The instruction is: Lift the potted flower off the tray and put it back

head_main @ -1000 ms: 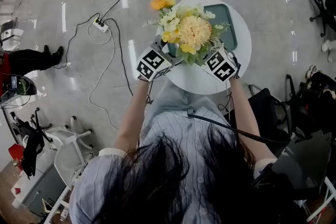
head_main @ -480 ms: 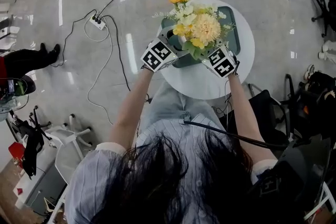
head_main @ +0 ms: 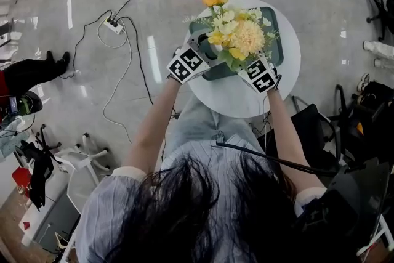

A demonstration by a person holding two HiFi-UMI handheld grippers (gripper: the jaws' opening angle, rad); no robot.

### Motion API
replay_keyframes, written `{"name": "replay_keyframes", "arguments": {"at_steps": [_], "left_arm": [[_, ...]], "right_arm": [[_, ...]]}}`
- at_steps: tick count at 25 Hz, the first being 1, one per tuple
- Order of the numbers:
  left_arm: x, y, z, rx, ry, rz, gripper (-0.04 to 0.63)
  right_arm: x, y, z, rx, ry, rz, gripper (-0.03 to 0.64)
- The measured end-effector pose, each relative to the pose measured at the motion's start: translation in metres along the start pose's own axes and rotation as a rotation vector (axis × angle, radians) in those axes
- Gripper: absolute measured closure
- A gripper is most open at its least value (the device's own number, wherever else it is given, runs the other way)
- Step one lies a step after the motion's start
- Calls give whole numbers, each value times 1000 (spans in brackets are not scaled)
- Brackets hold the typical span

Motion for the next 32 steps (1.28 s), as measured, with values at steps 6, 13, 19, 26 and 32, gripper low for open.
{"name": "replay_keyframes", "arguments": {"at_steps": [6,13,19,26,32], "left_arm": [[-3,2,0,7,15,-20,202],[2,3,1,-4,68,-11,202],[20,21,7,-36,181,-39,202],[43,43,-19,-52,205,-14,202],[47,67,-45,-88,264,-81,204]], "right_arm": [[-1,-1,1,-15,-10,-7,259],[13,-6,-3,-51,-57,24,259],[22,-5,1,-50,-97,40,259],[40,11,12,-37,-132,29,259],[41,43,26,-15,-178,-65,261]]}}
Point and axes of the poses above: the fingertips, and each gripper's own axes: y backward along the fingers, z to its left, x out of its underside, the point moved 2 cm from there along y, backward along the fingers, and after that the axes turned 14 degrees about z, right-handed, at the moved point
